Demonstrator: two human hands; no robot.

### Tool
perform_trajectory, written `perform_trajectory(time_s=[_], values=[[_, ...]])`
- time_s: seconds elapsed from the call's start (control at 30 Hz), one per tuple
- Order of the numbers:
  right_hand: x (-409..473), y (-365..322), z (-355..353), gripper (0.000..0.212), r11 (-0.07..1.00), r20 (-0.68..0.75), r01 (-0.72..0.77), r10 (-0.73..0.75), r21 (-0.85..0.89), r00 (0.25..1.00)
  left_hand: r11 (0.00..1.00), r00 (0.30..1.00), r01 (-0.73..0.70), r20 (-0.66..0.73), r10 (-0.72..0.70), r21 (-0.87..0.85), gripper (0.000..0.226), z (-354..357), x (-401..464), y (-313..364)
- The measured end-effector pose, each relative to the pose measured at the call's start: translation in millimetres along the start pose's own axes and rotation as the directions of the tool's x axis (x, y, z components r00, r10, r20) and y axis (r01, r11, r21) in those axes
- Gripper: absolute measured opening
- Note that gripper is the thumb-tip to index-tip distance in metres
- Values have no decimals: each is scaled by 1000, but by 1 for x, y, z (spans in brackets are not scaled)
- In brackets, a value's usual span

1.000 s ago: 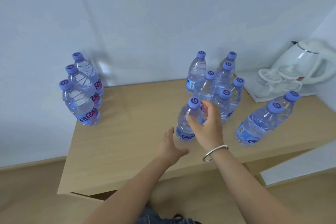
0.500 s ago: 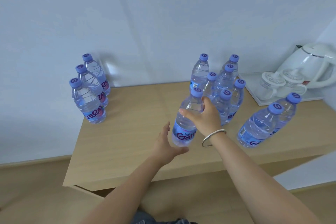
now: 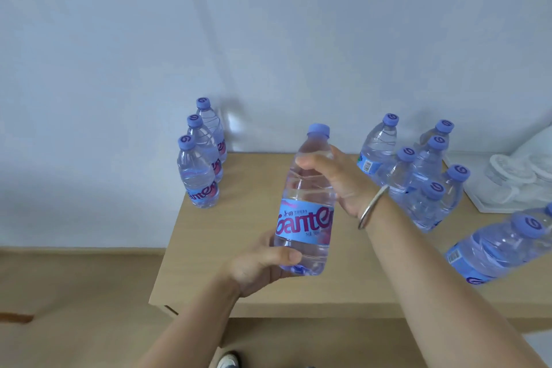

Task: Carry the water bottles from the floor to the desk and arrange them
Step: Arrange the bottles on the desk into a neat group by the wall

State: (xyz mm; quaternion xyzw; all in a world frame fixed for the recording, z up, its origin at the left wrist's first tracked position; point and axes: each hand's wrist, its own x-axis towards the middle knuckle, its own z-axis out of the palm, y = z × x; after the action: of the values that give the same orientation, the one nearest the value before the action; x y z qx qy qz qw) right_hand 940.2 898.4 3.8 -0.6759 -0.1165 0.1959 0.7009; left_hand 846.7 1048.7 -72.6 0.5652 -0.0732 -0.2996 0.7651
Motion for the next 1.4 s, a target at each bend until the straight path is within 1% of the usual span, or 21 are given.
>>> perform_trajectory(time_s=[0.1,0.17,0.27,0.33,0.37,0.47,0.5,0.6,0.7,0.77,0.83,0.9,0.97,1.03,1.13,1.27,1.33,1.4], values=[[16,3,20,17,999,-50,35,-37,-37,998,1000,1000,17,-12,-17,-16,64,-14,-10,7],[25,2,29,13,999,-43,43,-44,-25,998,999,999,20,-51,-17,50,72,-22,-16,14],[41,11,38,25,999,6,27,-28,38,1000,980,987,10,-159,22,198,67,-40,-24,23],[51,19,46,31,996,44,17,-20,86,999,969,980,12,-195,38,248,59,-54,-29,27],[55,22,52,34,997,50,23,-27,78,998,966,978,20,-205,34,256,56,-61,-32,27],[64,22,75,54,998,11,43,-43,-46,999,963,971,48,-237,17,266,55,-83,-40,22],[67,23,83,55,997,15,45,-44,-59,999,960,967,59,-255,14,275,56,-90,-42,20],[80,34,104,53,992,59,52,-45,-117,997,931,952,94,-305,20,352,60,-116,-49,12],[88,44,124,54,967,86,38,-17,-251,996,878,908,153,-414,55,453,50,-143,-51,-1],[95,50,135,42,954,101,21,10,-298,995,862,878,176,-472,81,476,47,-160,-50,-10],[99,52,142,32,938,112,19,21,-346,994,836,851,206,-515,103,508,50,-176,-47,-20],[103,55,147,35,911,113,38,10,-410,994,803,813,238,-564,142,546,54,-193,-45,-29],[106,58,152,42,889,105,39,10,-456,994,778,777,262,-603,181,571,59,-207,-44,-34],[110,62,158,45,864,85,34,10,-502,996,748,775,282,-602,191,600,61,-218,-43,-36],[113,67,169,48,830,65,39,-3,-556,998,710,804,295,-567,177,639,58,-229,-39,-41],[115,69,176,43,807,16,1,10,-591,1000,700,824,288,-542,166,653,60,-243,-36,-44],[116,71,178,41,799,5,7,-5,-601,1000,686,836,277,-520,174,673,62,-246,-34,-41],[116,73,180,43,788,-18,16,-34,-615,999,680,844,270,-507,173,681,61,-249,-32,-38]])
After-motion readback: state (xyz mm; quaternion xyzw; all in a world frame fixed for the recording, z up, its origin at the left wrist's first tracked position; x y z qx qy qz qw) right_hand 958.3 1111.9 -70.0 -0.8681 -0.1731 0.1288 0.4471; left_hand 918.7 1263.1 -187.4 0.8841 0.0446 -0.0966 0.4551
